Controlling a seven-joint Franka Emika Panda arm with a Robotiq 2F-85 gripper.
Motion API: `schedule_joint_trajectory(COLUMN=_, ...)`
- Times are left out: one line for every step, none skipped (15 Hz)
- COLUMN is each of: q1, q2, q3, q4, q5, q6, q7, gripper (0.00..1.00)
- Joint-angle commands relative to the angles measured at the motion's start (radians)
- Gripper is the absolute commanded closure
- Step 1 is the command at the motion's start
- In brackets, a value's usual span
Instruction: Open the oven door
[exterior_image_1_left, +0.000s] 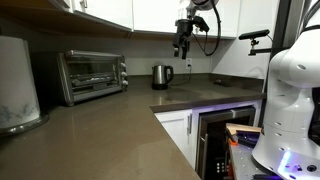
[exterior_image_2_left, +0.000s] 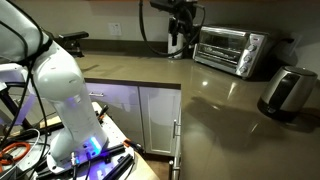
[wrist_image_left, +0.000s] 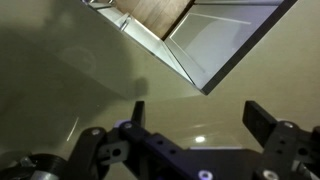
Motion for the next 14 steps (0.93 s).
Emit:
schedule_joint_trajectory(q1=0.014, q2=0.16, q3=0.012, q4=0.126, q5=0.01, q6=0.044, q7=-0.076, gripper=0.0)
schedule_joint_trajectory(q1=0.021, q2=0.191, q3=0.015, q4=0.15, q5=0.02, q6=0.049, q7=-0.098, gripper=0.0)
schedule_joint_trajectory(q1=0.029, q2=0.217, q3=0.02, q4=0.165, q5=0.031, q6=0.051, q7=-0.114, gripper=0.0)
schedule_joint_trajectory(q1=0.033, q2=0.239, q3=0.027, q4=0.177, q5=0.036, q6=0.055, q7=-0.121, gripper=0.0)
schedule_joint_trajectory(q1=0.038, q2=0.258, q3=0.037, q4=0.185, q5=0.041, q6=0.062, q7=-0.117, gripper=0.0)
schedule_joint_trajectory(q1=0.039, q2=0.275, q3=0.049, q4=0.195, q5=0.039, q6=0.075, q7=-0.11, gripper=0.0)
schedule_joint_trajectory(q1=0.041, q2=0.294, q3=0.061, q4=0.205, q5=0.033, q6=0.101, q7=-0.099, gripper=0.0)
schedule_joint_trajectory(q1=0.041, q2=0.316, q3=0.074, q4=0.217, q5=0.026, q6=0.124, q7=-0.088, gripper=0.0)
schedule_joint_trajectory(q1=0.04, q2=0.342, q3=0.085, q4=0.232, q5=0.023, q6=0.162, q7=-0.073, gripper=0.0)
schedule_joint_trajectory(q1=0.04, q2=0.366, q3=0.096, q4=0.247, q5=0.023, q6=0.201, q7=-0.061, gripper=0.0)
schedule_joint_trajectory(q1=0.039, q2=0.391, q3=0.104, q4=0.266, q5=0.021, q6=0.235, q7=-0.054, gripper=0.0)
schedule_joint_trajectory(q1=0.039, q2=0.422, q3=0.109, q4=0.289, q5=0.033, q6=0.269, q7=-0.047, gripper=0.0)
schedule_joint_trajectory(q1=0.04, q2=0.448, q3=0.116, q4=0.31, q5=0.038, q6=0.296, q7=-0.042, gripper=0.0)
schedule_joint_trajectory(q1=0.038, q2=0.474, q3=0.123, q4=0.329, q5=0.042, q6=0.327, q7=-0.023, gripper=0.0)
